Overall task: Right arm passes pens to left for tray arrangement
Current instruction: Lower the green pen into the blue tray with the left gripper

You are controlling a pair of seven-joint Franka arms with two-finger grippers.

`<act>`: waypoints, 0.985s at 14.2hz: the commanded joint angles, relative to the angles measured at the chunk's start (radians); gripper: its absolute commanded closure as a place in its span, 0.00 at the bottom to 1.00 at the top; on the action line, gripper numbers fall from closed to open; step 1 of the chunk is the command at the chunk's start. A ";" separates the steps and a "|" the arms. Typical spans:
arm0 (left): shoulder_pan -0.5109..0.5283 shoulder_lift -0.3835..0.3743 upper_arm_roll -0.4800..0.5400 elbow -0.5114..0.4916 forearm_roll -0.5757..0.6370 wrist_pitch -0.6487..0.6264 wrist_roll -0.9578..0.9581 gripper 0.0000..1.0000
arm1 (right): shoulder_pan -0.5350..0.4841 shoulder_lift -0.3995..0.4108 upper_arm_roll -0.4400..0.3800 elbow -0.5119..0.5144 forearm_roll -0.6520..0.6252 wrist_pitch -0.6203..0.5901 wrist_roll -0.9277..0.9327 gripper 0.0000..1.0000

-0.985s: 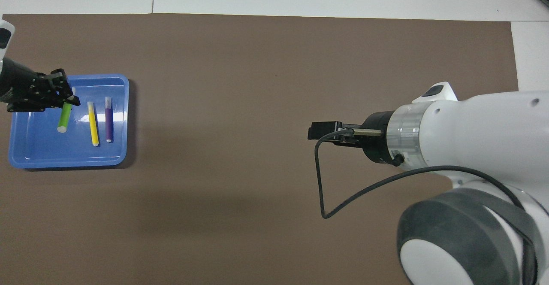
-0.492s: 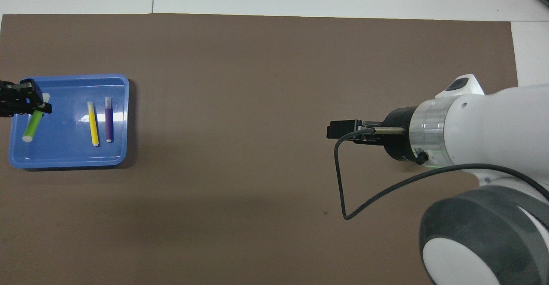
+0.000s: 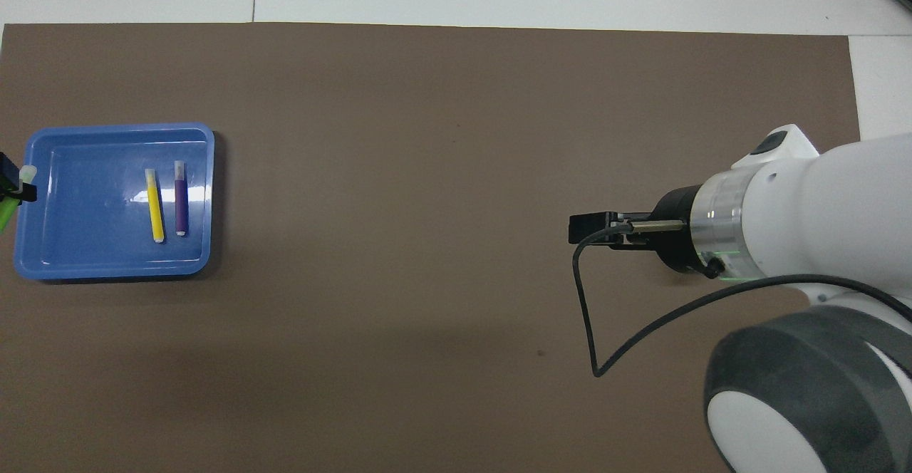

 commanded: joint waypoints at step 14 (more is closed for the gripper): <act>0.010 -0.069 -0.006 -0.186 0.147 0.202 0.142 0.95 | -0.034 -0.005 -0.001 0.045 -0.246 -0.144 -0.143 0.00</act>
